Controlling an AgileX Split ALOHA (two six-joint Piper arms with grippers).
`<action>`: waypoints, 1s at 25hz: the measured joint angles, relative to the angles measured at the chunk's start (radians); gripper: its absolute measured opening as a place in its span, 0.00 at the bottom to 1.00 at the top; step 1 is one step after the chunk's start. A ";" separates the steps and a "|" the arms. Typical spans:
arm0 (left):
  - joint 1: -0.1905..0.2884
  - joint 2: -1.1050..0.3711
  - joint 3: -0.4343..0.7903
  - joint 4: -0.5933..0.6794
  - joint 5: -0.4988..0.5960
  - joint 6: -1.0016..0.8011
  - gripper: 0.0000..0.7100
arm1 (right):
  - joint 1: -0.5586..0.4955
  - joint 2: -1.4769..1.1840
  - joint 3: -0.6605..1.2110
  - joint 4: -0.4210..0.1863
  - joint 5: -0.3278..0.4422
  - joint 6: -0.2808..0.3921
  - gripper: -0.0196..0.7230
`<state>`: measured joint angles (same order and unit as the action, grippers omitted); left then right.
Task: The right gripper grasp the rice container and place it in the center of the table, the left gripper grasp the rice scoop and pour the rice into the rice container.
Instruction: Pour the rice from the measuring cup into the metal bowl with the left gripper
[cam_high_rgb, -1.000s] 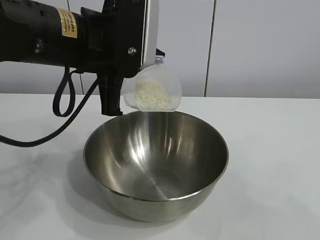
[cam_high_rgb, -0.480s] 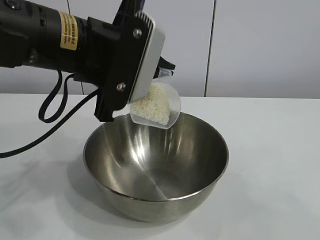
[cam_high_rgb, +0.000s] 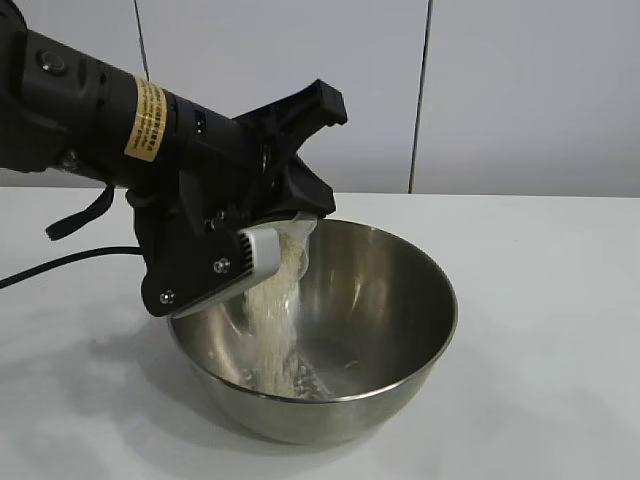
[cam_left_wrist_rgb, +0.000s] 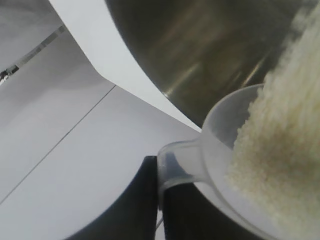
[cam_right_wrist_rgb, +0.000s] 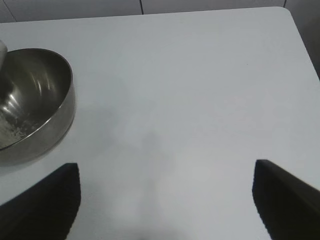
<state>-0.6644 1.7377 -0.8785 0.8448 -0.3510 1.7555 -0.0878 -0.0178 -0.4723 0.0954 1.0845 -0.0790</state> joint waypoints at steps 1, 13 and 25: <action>0.000 0.001 -0.004 0.003 0.000 0.023 0.01 | 0.000 0.000 0.000 0.000 0.000 0.000 0.89; -0.006 0.003 -0.084 0.187 0.039 0.112 0.01 | 0.000 0.000 0.000 0.001 0.000 0.000 0.89; -0.033 0.005 -0.089 0.222 0.061 0.158 0.01 | 0.000 0.000 0.000 0.001 0.000 0.000 0.89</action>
<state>-0.6972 1.7423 -0.9677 1.0670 -0.2897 1.9137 -0.0878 -0.0178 -0.4723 0.0965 1.0845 -0.0790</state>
